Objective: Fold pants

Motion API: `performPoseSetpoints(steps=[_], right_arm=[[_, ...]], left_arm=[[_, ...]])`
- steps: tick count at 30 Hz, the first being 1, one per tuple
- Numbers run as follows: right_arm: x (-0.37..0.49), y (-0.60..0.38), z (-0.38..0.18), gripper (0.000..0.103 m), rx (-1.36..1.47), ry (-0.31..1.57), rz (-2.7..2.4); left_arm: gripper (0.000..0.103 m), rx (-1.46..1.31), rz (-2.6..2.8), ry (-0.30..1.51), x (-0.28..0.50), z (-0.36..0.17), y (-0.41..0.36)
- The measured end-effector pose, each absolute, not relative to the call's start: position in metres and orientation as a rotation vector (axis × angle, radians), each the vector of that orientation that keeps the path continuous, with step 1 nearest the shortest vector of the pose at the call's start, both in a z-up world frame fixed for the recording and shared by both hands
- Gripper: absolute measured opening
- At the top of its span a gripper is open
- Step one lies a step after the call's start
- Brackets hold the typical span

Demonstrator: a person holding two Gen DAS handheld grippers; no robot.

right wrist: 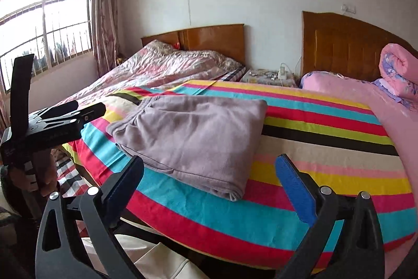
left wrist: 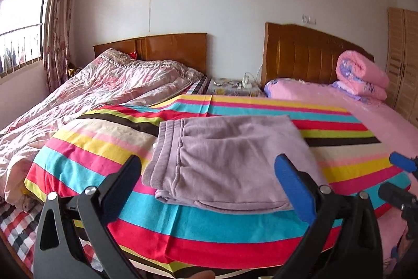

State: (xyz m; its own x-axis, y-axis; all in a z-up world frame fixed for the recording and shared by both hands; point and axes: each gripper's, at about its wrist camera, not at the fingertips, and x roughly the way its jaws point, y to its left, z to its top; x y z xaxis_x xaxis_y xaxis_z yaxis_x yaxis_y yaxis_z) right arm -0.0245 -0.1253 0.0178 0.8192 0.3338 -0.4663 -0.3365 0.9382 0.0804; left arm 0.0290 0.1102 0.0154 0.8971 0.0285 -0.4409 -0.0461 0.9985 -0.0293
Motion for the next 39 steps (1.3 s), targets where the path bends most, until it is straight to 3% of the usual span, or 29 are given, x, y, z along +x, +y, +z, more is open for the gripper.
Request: performPoseSetpoints(steps=[9,39], right_arm=[[-0.038,-0.154,-0.011,0.098,0.108,0.569,0.241],[-0.038,-0.148,-0.012,0.098,0.111,0.535,0.24]], left_arm=[[0.102,0.013,-0.011,0.442,0.001,0.006,0.078],[0.102,0.035,-0.019,0.463,-0.006,-0.006,0.077]])
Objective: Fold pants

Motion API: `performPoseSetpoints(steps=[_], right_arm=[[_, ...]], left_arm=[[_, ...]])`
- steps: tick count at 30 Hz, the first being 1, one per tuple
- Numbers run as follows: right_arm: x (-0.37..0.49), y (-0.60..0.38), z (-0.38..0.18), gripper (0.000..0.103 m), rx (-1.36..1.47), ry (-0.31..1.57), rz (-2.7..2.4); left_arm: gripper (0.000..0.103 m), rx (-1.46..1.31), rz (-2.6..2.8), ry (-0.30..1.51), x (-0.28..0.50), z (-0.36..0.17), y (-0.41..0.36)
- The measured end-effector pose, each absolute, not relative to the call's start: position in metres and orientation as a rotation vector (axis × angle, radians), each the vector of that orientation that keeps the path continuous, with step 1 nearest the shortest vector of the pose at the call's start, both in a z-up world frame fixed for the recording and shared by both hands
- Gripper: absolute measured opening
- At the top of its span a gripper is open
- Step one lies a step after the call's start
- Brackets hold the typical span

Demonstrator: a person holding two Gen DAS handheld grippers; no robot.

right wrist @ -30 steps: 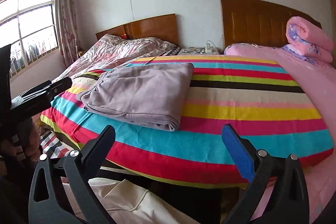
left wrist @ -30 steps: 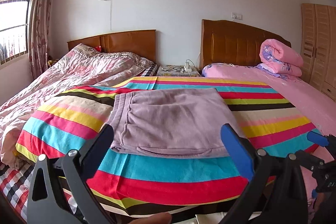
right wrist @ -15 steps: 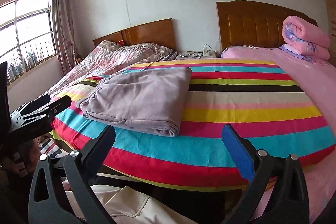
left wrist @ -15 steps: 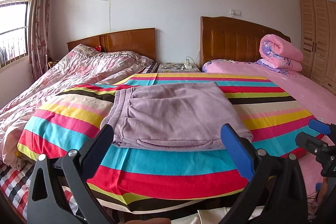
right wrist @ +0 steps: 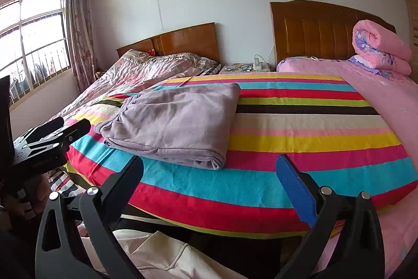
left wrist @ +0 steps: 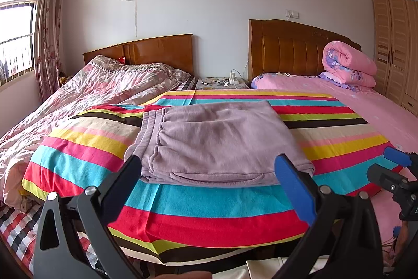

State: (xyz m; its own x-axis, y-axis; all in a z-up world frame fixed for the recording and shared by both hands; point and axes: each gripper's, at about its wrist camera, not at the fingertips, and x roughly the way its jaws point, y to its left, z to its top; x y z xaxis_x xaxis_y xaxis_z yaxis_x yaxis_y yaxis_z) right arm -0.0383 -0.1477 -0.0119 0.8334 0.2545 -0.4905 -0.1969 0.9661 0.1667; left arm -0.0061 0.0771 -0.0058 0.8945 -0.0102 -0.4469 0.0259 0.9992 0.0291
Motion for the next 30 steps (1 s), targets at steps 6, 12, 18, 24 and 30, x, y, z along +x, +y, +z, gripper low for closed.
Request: performPoseSetpoints(steps=[6,12,18,24,30], right_arm=[[-0.0383,-0.1466,-0.0134,0.098,0.109,0.538,0.242],[-0.0377,-0.1463,-0.0144,0.098,0.109,0.542,0.246],[-0.037,-0.1457,-0.0142,0.098,0.109,0.544,0.247],[-0.0362,-0.147,-0.0145,0.098,0.107,0.545,0.25],[-0.0363,-0.1469,-0.0145,0.098,0.107,0.545,0.25]], left_arm=[[0.102,0.037,-0.02,0.467,-0.0053,-0.0062,0.0781],[0.102,0.039,-0.018,0.469,-0.0052,-0.0068,0.0779],[0.102,0.043,-0.017,0.466,-0.0048,-0.0074,0.0786],[0.102,0.044,-0.017,0.466,-0.0048,-0.0074,0.0787],[0.102,0.045,-0.017,0.464,-0.0047,-0.0074,0.079]])
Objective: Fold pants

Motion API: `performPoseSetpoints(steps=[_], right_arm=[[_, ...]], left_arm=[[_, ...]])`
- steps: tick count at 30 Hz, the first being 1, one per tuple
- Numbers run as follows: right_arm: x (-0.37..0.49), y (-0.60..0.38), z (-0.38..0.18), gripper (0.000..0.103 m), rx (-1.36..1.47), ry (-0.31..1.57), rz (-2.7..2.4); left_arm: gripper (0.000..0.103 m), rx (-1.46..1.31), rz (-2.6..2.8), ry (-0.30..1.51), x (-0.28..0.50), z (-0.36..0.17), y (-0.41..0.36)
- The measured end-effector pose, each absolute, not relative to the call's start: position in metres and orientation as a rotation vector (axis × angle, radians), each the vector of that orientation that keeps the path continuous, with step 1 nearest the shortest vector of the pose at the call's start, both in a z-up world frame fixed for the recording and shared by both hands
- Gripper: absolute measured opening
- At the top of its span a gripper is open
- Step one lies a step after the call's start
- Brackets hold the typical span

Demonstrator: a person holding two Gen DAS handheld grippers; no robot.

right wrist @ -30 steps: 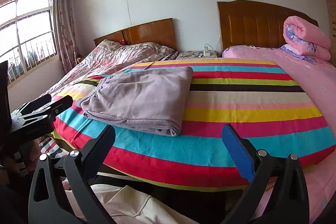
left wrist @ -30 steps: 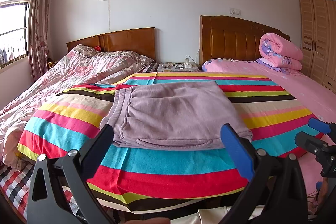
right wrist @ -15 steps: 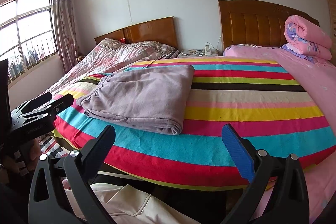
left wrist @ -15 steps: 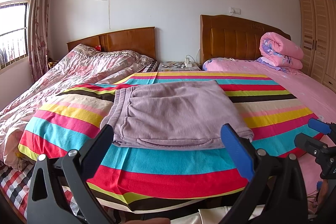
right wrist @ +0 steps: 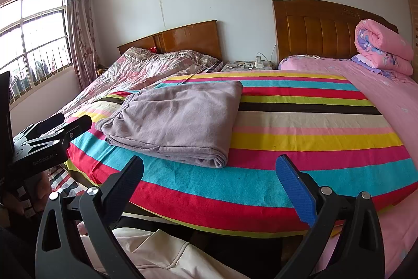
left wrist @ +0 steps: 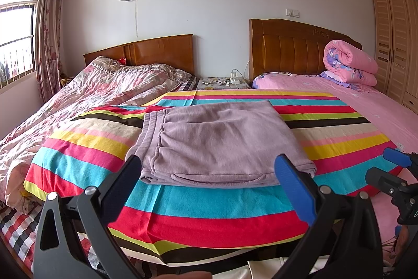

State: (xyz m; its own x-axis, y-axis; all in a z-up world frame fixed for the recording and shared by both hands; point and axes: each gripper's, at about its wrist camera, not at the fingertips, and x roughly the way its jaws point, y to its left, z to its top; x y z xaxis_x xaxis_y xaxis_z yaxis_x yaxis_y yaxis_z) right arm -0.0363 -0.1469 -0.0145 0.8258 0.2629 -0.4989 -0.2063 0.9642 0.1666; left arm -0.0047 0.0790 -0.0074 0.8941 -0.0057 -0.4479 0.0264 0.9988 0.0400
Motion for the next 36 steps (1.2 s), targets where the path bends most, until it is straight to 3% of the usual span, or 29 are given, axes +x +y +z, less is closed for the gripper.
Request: performPoseSetpoints(steps=[36], right_arm=[[-0.0377,-0.146,-0.0174,0.098,0.111,0.552,0.255]], left_arm=[[0.102,0.079,0.015,0.459,-0.0062,-0.009,0.0764]])
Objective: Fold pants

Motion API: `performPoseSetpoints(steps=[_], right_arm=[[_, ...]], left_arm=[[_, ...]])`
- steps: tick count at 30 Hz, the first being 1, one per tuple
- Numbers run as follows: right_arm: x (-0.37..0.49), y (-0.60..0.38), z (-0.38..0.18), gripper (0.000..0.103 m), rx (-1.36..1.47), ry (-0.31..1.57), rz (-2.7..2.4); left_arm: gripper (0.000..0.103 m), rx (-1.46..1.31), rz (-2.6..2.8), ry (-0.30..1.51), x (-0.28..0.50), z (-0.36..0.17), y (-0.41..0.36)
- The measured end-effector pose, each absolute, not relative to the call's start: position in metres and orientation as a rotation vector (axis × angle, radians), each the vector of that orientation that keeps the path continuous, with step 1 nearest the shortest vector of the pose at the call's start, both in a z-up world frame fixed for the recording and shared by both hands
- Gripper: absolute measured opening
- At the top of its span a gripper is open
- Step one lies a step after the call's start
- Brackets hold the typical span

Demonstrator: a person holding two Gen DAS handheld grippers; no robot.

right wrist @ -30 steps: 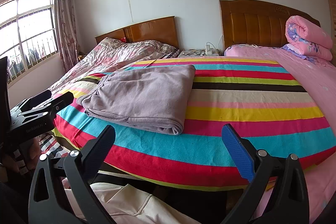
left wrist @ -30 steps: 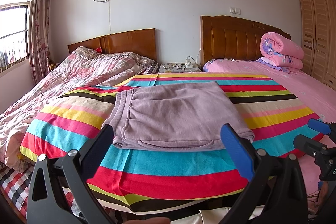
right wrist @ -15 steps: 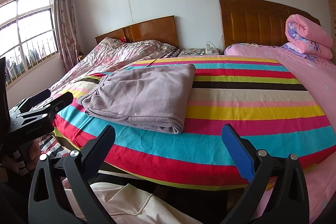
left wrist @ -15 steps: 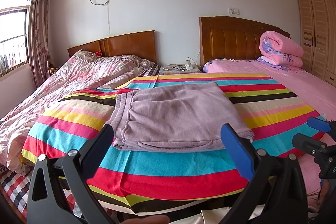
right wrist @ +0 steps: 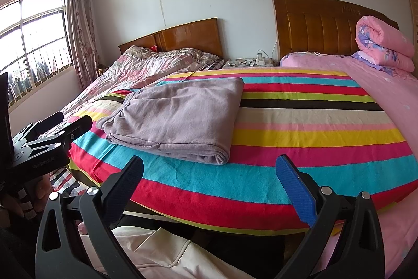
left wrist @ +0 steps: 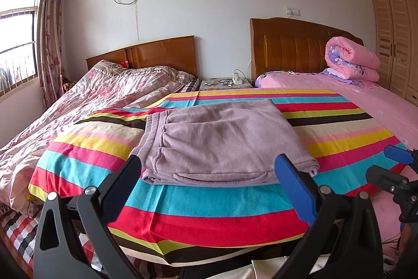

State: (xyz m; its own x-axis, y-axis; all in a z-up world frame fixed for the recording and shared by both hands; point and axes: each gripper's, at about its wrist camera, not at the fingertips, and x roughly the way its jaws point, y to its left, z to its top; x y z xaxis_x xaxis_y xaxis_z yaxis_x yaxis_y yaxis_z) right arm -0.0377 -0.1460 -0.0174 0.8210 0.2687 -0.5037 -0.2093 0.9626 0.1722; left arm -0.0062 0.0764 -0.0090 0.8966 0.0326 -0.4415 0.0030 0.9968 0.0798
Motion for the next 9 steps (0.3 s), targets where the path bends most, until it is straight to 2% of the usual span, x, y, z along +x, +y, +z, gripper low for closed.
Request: performPoseSetpoints(steps=[9], right_arm=[[-0.0394,-0.1461,-0.0197,0.098,0.121,0.555,0.256]], left_arm=[[0.102,0.056,0.02,0.481,-0.0016,-0.0108,0.0833]])
